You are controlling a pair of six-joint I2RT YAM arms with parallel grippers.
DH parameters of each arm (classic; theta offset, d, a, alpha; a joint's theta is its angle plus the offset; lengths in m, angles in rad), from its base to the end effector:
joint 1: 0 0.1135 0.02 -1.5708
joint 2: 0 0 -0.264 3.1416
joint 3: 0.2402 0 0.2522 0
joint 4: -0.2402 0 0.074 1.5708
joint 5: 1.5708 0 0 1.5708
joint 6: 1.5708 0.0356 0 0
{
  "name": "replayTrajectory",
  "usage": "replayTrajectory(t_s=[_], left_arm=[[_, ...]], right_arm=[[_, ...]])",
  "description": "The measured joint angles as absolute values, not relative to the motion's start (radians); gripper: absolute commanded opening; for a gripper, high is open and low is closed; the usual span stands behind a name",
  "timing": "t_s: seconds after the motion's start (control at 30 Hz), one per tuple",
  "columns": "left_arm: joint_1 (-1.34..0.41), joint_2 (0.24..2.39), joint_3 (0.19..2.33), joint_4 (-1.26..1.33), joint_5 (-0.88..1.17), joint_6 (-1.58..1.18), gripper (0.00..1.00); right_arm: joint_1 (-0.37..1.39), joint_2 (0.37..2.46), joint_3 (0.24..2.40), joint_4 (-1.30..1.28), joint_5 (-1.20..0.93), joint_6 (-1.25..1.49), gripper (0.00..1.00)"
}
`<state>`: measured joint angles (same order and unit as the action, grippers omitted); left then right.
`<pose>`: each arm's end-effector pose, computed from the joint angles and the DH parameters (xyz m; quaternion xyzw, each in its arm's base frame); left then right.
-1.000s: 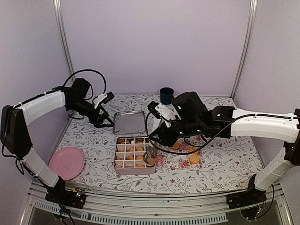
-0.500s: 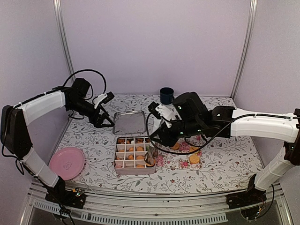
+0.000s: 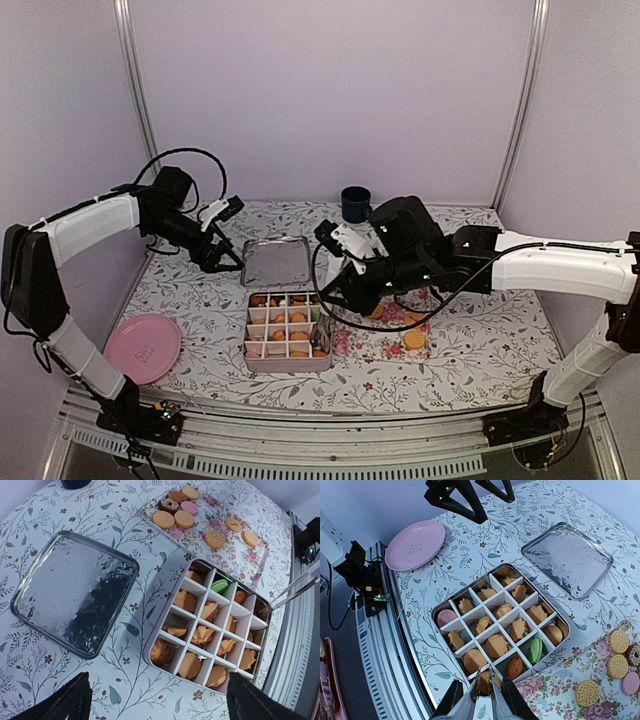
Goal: Pack the cookies
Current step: Place the fake cookies in the empty pocket of the box, then place the clamp on the plate.
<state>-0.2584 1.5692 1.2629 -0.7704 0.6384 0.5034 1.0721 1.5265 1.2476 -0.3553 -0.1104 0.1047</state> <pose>0.3038 -0.1023 0.2705 0.4135 0.8261 -0.2736 0.2676 0.1632 0.3079 0.3027 -0.4364 0.7772 0.2911 0.3476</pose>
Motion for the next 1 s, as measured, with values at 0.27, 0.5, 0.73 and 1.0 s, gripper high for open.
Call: replayTrajectory(t_s=[0.27,0.5,0.73,1.0], left_arm=[[-0.258,1.569,1.263,-0.770,0.638,0.503,0.94],[-0.253,1.580,1.266,-0.759,0.622,0.479,0.96],[-0.205,1.703,1.300,-0.661,0.522,0.358,0.96],[-0.191,1.893,1.369,-0.534,0.448,0.210,0.93]], right_arm=[[1.072,1.525,1.248,-0.360,-0.106,0.105,0.20],[1.019,1.459,1.245,-0.381,-0.059,0.105,0.23],[0.780,1.328,1.150,-0.362,-0.063,0.194,0.30],[0.560,1.344,0.932,-0.344,-0.199,0.420,0.33]])
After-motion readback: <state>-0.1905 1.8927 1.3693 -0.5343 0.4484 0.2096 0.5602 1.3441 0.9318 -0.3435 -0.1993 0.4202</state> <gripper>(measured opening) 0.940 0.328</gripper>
